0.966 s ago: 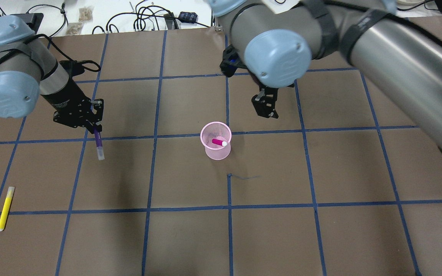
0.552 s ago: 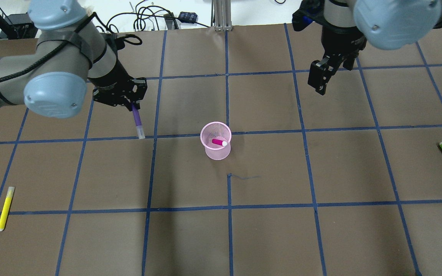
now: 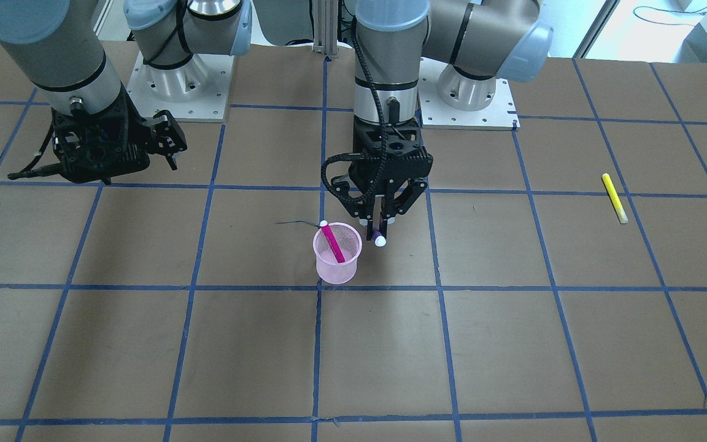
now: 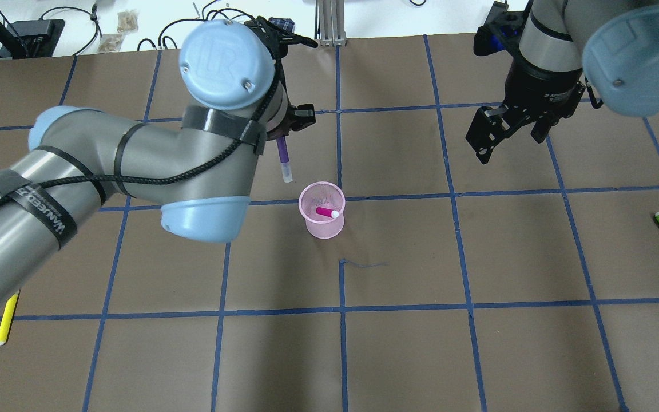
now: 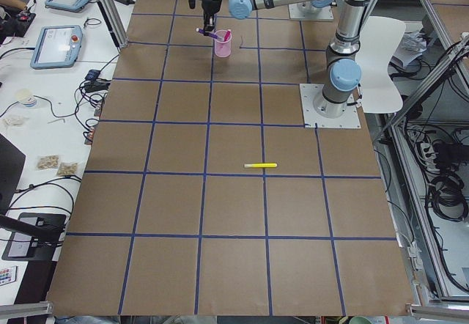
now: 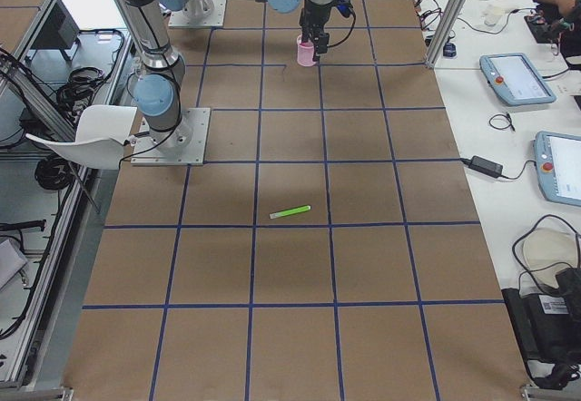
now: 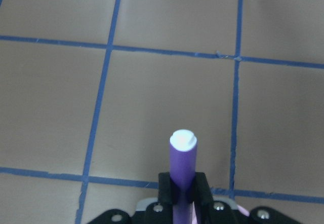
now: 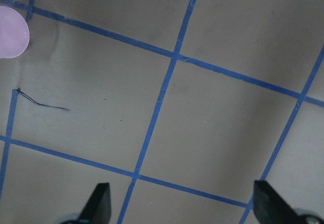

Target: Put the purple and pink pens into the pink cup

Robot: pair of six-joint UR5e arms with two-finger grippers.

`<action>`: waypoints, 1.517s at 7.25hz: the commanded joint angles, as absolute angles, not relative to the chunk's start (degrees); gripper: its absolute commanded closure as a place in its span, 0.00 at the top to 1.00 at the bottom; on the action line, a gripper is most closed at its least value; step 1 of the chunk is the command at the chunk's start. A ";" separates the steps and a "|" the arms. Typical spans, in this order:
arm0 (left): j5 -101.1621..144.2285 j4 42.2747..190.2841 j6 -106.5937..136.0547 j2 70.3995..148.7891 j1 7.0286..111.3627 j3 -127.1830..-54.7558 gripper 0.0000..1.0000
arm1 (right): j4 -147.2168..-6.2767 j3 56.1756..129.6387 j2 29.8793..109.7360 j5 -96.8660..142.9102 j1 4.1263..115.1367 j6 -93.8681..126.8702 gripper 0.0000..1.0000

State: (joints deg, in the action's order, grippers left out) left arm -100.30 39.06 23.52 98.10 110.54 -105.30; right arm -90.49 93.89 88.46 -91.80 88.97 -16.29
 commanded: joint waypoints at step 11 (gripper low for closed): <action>-101.34 14.59 24.43 103.27 113.03 -119.18 0.00 | -91.14 93.16 92.64 -91.32 88.86 -3.34 1.00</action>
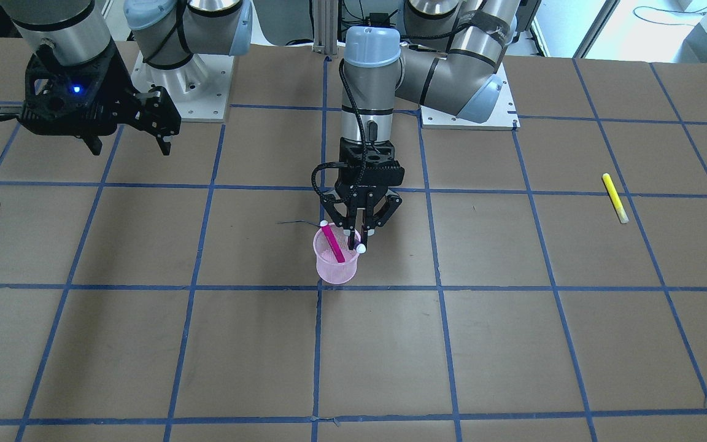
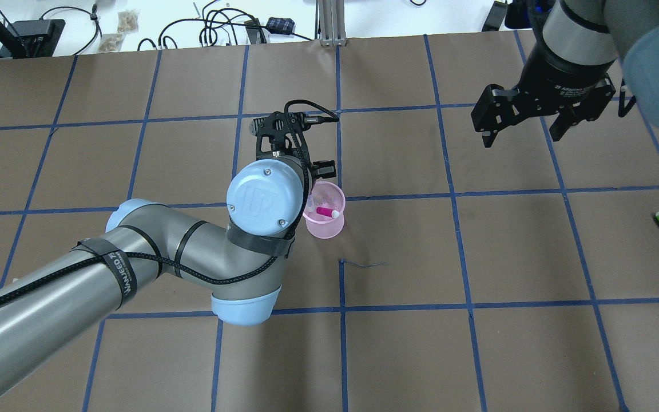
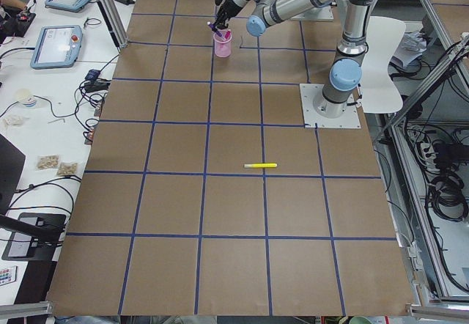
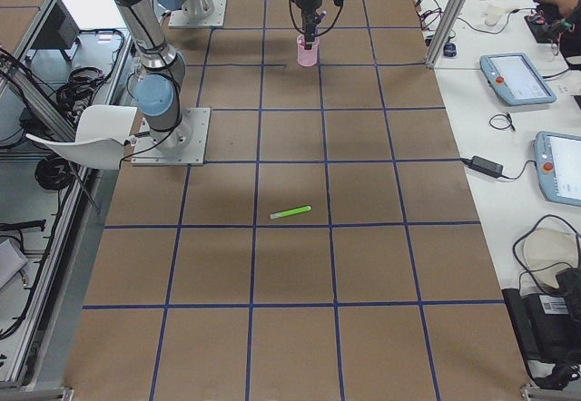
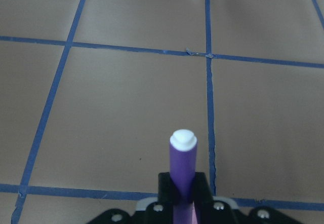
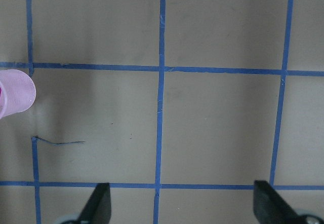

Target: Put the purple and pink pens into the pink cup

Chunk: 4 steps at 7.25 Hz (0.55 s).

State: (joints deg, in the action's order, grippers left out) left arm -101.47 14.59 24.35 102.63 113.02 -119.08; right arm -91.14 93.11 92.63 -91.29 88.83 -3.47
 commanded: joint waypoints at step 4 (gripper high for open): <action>-101.34 14.41 24.79 105.29 113.90 -118.92 0.00 | -90.88 93.16 92.64 -91.49 88.86 -3.34 1.00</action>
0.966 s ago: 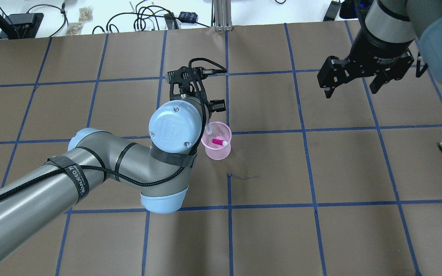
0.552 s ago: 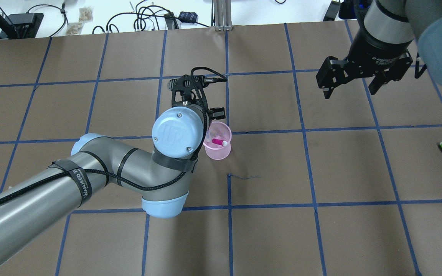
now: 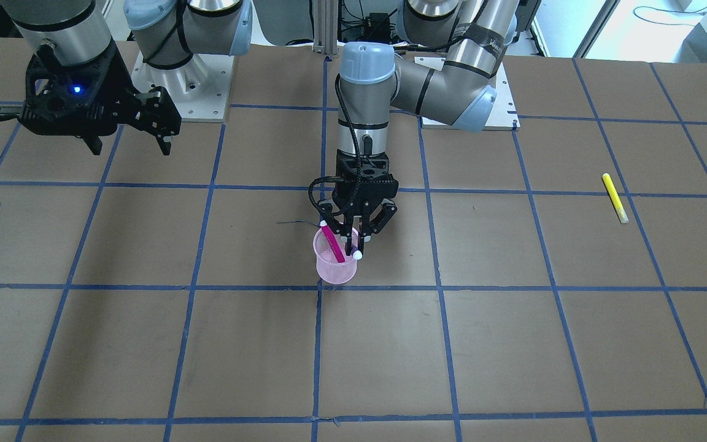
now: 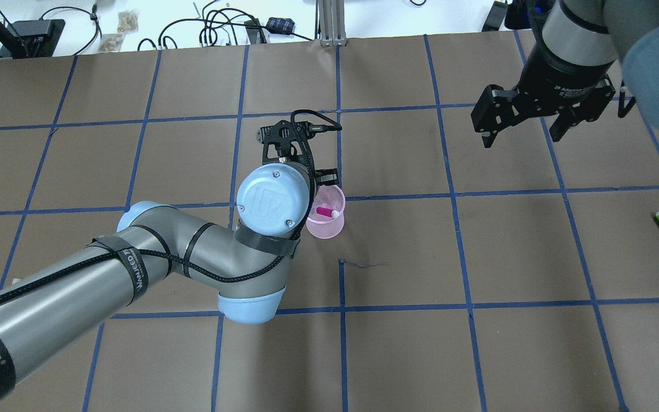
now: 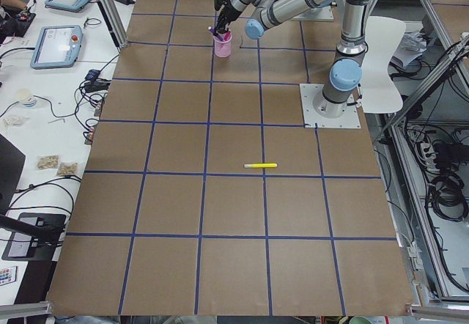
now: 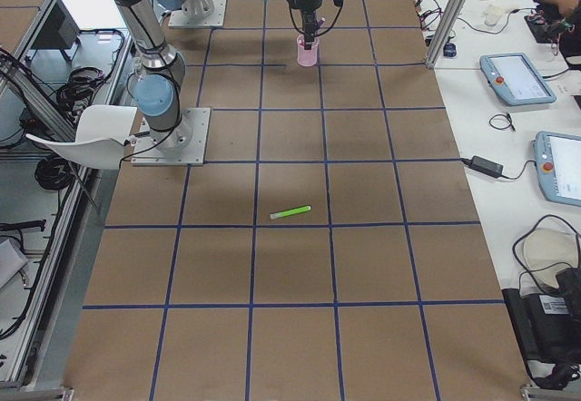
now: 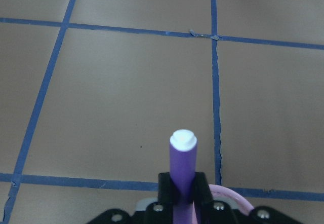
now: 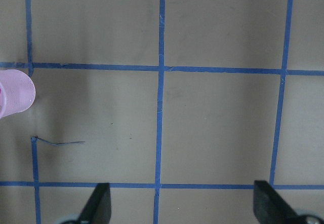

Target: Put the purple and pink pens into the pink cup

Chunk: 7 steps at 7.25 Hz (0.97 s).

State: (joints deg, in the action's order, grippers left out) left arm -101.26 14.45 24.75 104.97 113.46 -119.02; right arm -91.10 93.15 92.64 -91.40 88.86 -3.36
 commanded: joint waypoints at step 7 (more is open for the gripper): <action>-101.43 14.41 24.70 105.65 114.08 -118.48 0.73 | -90.88 92.99 93.69 -91.32 88.86 -2.99 1.00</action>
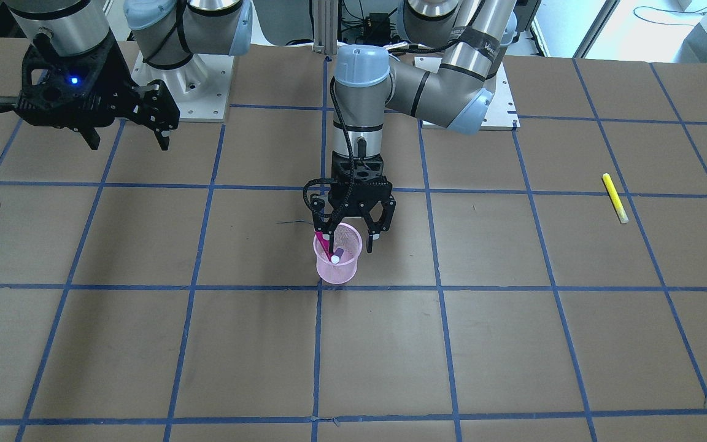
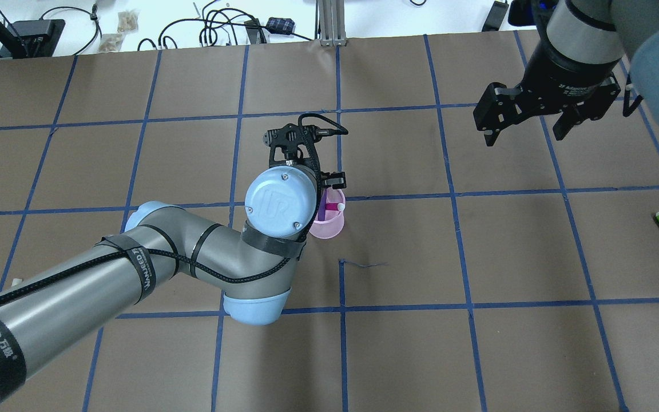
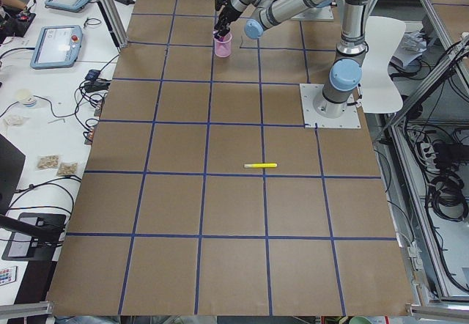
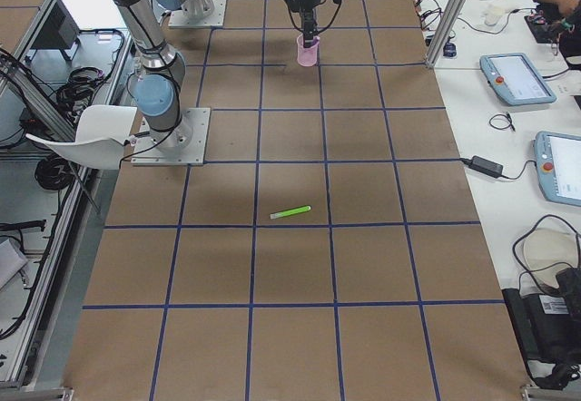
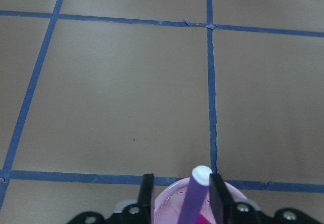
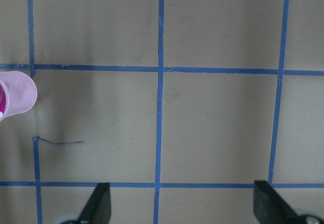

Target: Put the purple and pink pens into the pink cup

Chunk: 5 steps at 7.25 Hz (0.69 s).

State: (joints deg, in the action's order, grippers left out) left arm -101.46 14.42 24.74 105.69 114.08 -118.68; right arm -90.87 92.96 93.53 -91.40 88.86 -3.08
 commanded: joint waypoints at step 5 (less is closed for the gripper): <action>-94.26 60.34 18.40 101.61 99.62 -94.10 0.92 | -91.05 93.34 93.52 -88.42 88.86 -0.53 1.00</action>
State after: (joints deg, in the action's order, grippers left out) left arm -97.88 44.82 21.45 102.40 104.42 -101.64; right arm -90.89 93.27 93.55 -88.58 88.86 -0.67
